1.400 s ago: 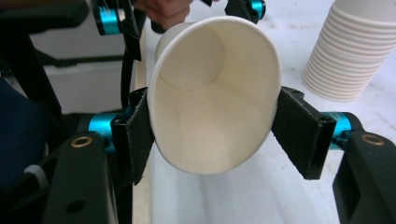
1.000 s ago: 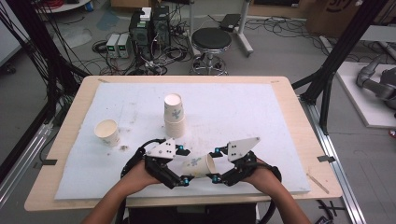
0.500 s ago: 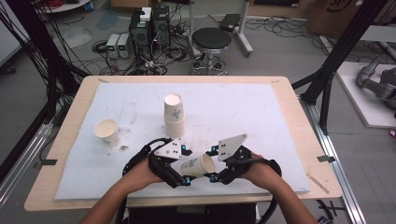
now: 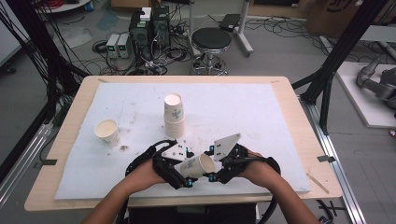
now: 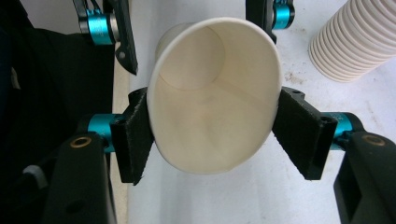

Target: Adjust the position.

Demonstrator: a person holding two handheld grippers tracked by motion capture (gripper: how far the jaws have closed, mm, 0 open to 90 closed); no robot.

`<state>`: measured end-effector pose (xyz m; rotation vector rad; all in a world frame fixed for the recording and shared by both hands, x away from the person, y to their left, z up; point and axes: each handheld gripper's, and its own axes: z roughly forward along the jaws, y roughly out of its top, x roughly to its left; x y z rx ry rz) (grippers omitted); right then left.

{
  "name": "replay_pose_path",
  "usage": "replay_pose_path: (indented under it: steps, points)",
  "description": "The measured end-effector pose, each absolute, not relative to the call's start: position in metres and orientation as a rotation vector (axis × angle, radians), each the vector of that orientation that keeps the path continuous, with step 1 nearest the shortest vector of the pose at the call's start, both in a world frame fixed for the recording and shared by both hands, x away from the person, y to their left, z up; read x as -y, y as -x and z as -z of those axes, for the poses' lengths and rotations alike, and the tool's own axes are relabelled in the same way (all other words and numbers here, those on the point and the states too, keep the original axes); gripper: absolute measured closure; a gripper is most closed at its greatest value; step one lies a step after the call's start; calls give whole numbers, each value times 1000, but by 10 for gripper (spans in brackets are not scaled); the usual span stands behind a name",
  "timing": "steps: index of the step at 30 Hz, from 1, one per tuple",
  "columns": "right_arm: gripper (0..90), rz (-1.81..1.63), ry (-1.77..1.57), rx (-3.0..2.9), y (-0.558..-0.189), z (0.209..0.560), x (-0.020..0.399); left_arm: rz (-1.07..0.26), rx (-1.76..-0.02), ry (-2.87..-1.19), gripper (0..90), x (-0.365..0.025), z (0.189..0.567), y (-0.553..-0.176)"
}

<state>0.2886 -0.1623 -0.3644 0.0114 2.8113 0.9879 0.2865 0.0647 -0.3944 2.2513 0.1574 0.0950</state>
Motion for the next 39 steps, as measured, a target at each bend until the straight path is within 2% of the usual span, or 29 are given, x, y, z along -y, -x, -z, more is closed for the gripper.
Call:
replay_pose_path:
  steps: [19,24,30,35,39]
  points:
    - [326,-890,47,-2823,-286,362,153,-75,-160,-2300,271,-56,396,-291]
    - [326,-876,55,-2821,-286,362,153,-60,-138,-2306,352,-53,397,-290]
    - [308,-894,65,-2818,-286,361,153,-48,-140,-2291,351,-53,398,-290]
    - [215,-987,-6,-2810,-289,359,156,-42,-171,-2251,333,-55,400,-289]
    - [215,-1107,-56,-2784,-289,357,164,-35,-190,-2226,328,-59,403,-290]
